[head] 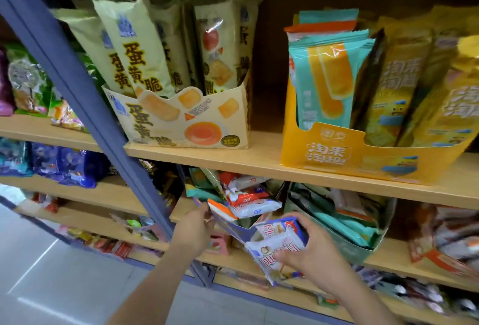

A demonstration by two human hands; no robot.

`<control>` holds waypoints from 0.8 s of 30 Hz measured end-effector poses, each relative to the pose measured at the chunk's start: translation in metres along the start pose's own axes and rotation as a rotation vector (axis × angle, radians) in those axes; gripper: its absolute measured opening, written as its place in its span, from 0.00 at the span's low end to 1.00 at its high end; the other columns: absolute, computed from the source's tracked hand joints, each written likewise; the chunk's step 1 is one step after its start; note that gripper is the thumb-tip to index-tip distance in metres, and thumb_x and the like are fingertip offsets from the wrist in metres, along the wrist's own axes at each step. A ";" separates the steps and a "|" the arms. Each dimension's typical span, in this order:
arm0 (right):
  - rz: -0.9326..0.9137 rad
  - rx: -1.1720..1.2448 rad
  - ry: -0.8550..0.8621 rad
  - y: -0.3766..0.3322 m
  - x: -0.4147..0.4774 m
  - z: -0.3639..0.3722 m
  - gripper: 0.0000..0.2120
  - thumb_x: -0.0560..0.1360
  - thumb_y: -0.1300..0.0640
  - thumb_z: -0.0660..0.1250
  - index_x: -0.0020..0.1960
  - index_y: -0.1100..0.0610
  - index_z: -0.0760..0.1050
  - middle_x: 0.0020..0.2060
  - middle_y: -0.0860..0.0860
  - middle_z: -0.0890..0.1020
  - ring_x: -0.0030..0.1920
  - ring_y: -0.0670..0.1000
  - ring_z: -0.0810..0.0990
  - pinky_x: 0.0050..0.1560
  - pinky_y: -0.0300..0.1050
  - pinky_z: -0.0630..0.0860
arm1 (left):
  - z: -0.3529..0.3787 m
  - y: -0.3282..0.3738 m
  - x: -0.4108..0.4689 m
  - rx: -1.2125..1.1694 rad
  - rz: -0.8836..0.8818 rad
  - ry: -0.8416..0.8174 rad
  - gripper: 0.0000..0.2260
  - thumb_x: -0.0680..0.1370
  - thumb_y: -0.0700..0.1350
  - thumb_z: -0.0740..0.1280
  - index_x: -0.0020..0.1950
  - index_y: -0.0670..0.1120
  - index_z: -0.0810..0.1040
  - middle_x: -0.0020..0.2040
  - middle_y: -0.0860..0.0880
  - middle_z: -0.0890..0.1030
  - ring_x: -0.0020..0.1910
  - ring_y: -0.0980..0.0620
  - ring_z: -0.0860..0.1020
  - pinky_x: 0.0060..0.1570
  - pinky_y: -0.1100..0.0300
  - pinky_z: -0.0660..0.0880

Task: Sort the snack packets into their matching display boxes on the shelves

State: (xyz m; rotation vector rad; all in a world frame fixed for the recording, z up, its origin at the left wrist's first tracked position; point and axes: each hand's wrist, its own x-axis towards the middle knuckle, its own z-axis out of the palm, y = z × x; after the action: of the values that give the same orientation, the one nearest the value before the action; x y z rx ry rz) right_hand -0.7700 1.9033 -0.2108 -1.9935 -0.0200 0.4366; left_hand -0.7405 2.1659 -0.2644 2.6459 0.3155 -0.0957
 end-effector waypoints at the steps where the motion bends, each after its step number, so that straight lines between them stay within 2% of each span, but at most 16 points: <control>1: 0.003 0.013 0.005 -0.001 0.001 -0.004 0.27 0.64 0.61 0.81 0.55 0.42 0.74 0.44 0.44 0.85 0.40 0.43 0.83 0.39 0.40 0.79 | -0.001 -0.001 0.001 0.017 0.022 0.030 0.05 0.81 0.44 0.62 0.55 0.52 0.73 0.45 0.51 0.80 0.45 0.47 0.80 0.38 0.59 0.70; 2: 0.006 0.034 0.013 -0.003 0.001 -0.007 0.27 0.64 0.61 0.81 0.56 0.43 0.74 0.44 0.44 0.85 0.40 0.44 0.84 0.39 0.40 0.79 | -0.001 -0.001 0.000 0.050 0.051 0.041 0.04 0.80 0.43 0.62 0.52 0.52 0.74 0.43 0.51 0.80 0.45 0.46 0.80 0.37 0.58 0.70; 4: 0.027 0.167 0.021 -0.009 -0.001 -0.011 0.27 0.62 0.64 0.82 0.56 0.49 0.76 0.42 0.46 0.87 0.41 0.46 0.85 0.39 0.40 0.80 | 0.001 0.001 -0.009 0.122 0.109 0.010 0.04 0.80 0.44 0.61 0.53 0.49 0.75 0.45 0.49 0.82 0.46 0.46 0.80 0.37 0.56 0.68; 6: 0.075 0.493 0.013 -0.010 -0.005 -0.012 0.30 0.59 0.67 0.82 0.57 0.57 0.77 0.43 0.52 0.87 0.41 0.52 0.87 0.37 0.43 0.82 | 0.004 0.009 -0.026 0.157 0.165 -0.005 0.05 0.81 0.47 0.61 0.54 0.48 0.74 0.47 0.48 0.83 0.48 0.45 0.79 0.37 0.55 0.65; 8: 0.127 0.841 0.035 -0.009 -0.011 -0.006 0.26 0.61 0.65 0.77 0.58 0.63 0.77 0.47 0.61 0.86 0.41 0.57 0.86 0.37 0.48 0.83 | 0.009 0.018 -0.045 0.153 0.209 0.007 0.07 0.81 0.49 0.61 0.53 0.47 0.75 0.48 0.47 0.83 0.49 0.43 0.80 0.39 0.54 0.67; 10: 0.171 1.065 0.109 -0.005 -0.015 0.008 0.21 0.66 0.62 0.72 0.58 0.64 0.78 0.50 0.63 0.85 0.42 0.58 0.86 0.40 0.51 0.84 | 0.016 0.022 -0.061 0.086 0.264 0.033 0.06 0.80 0.48 0.63 0.52 0.47 0.77 0.45 0.46 0.83 0.47 0.42 0.81 0.37 0.55 0.69; 12: 0.167 1.225 0.207 0.000 -0.017 0.030 0.22 0.68 0.58 0.71 0.61 0.64 0.78 0.55 0.63 0.83 0.49 0.59 0.85 0.46 0.52 0.84 | 0.023 0.020 -0.066 0.007 0.374 0.068 0.03 0.78 0.44 0.65 0.49 0.47 0.78 0.38 0.45 0.83 0.38 0.42 0.81 0.30 0.57 0.67; 13: 0.148 1.292 0.249 0.001 -0.017 0.042 0.25 0.68 0.55 0.72 0.63 0.63 0.78 0.58 0.62 0.82 0.54 0.58 0.84 0.50 0.52 0.83 | 0.026 0.018 -0.066 -0.027 0.419 0.086 0.06 0.77 0.42 0.64 0.52 0.48 0.79 0.38 0.45 0.83 0.38 0.41 0.81 0.30 0.57 0.68; 14: 0.125 1.330 0.287 0.001 -0.019 0.053 0.27 0.67 0.53 0.73 0.64 0.62 0.78 0.59 0.61 0.82 0.57 0.58 0.83 0.51 0.51 0.83 | 0.025 0.016 -0.066 -0.042 0.444 0.058 0.11 0.78 0.42 0.63 0.58 0.49 0.77 0.42 0.45 0.84 0.42 0.41 0.82 0.34 0.54 0.71; 16: 0.060 1.345 0.385 -0.004 -0.023 0.073 0.29 0.66 0.51 0.75 0.65 0.60 0.78 0.60 0.59 0.82 0.59 0.56 0.82 0.50 0.49 0.83 | 0.019 0.007 -0.070 -0.033 0.452 -0.023 0.20 0.80 0.42 0.60 0.71 0.51 0.68 0.52 0.45 0.83 0.50 0.42 0.80 0.45 0.53 0.71; 18: -0.018 1.310 0.480 -0.013 -0.029 0.087 0.26 0.69 0.54 0.72 0.66 0.59 0.77 0.59 0.58 0.83 0.58 0.56 0.82 0.50 0.49 0.83 | 0.012 -0.008 -0.078 -0.135 0.493 -0.021 0.24 0.80 0.41 0.60 0.75 0.54 0.64 0.50 0.47 0.83 0.46 0.46 0.80 0.42 0.56 0.70; 20: -0.105 1.210 0.558 -0.026 -0.036 0.098 0.24 0.70 0.58 0.71 0.66 0.59 0.76 0.58 0.58 0.83 0.57 0.56 0.83 0.54 0.51 0.82 | -0.002 -0.020 -0.091 -0.321 0.529 -0.001 0.21 0.78 0.39 0.62 0.70 0.55 0.73 0.43 0.54 0.84 0.39 0.54 0.79 0.38 0.61 0.72; 22: -0.143 1.015 0.676 -0.038 -0.042 0.106 0.26 0.65 0.59 0.76 0.62 0.56 0.75 0.57 0.58 0.84 0.54 0.55 0.84 0.55 0.53 0.81 | -0.014 -0.033 -0.097 -0.479 0.450 0.038 0.17 0.77 0.36 0.65 0.58 0.56 0.80 0.43 0.61 0.83 0.39 0.60 0.79 0.37 0.67 0.75; 24: -0.185 0.724 0.778 -0.052 -0.043 0.115 0.26 0.63 0.64 0.80 0.57 0.51 0.74 0.53 0.52 0.84 0.50 0.51 0.84 0.51 0.47 0.81 | -0.030 -0.039 -0.091 -0.641 0.338 0.079 0.21 0.76 0.33 0.67 0.53 0.61 0.77 0.45 0.56 0.82 0.40 0.58 0.79 0.37 0.70 0.74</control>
State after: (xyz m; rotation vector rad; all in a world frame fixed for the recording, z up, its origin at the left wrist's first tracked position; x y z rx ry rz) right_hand -0.8364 2.0177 -0.1968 -1.3107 0.3844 -0.4258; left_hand -0.8378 2.1945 -0.2438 2.0295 -0.0767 0.1901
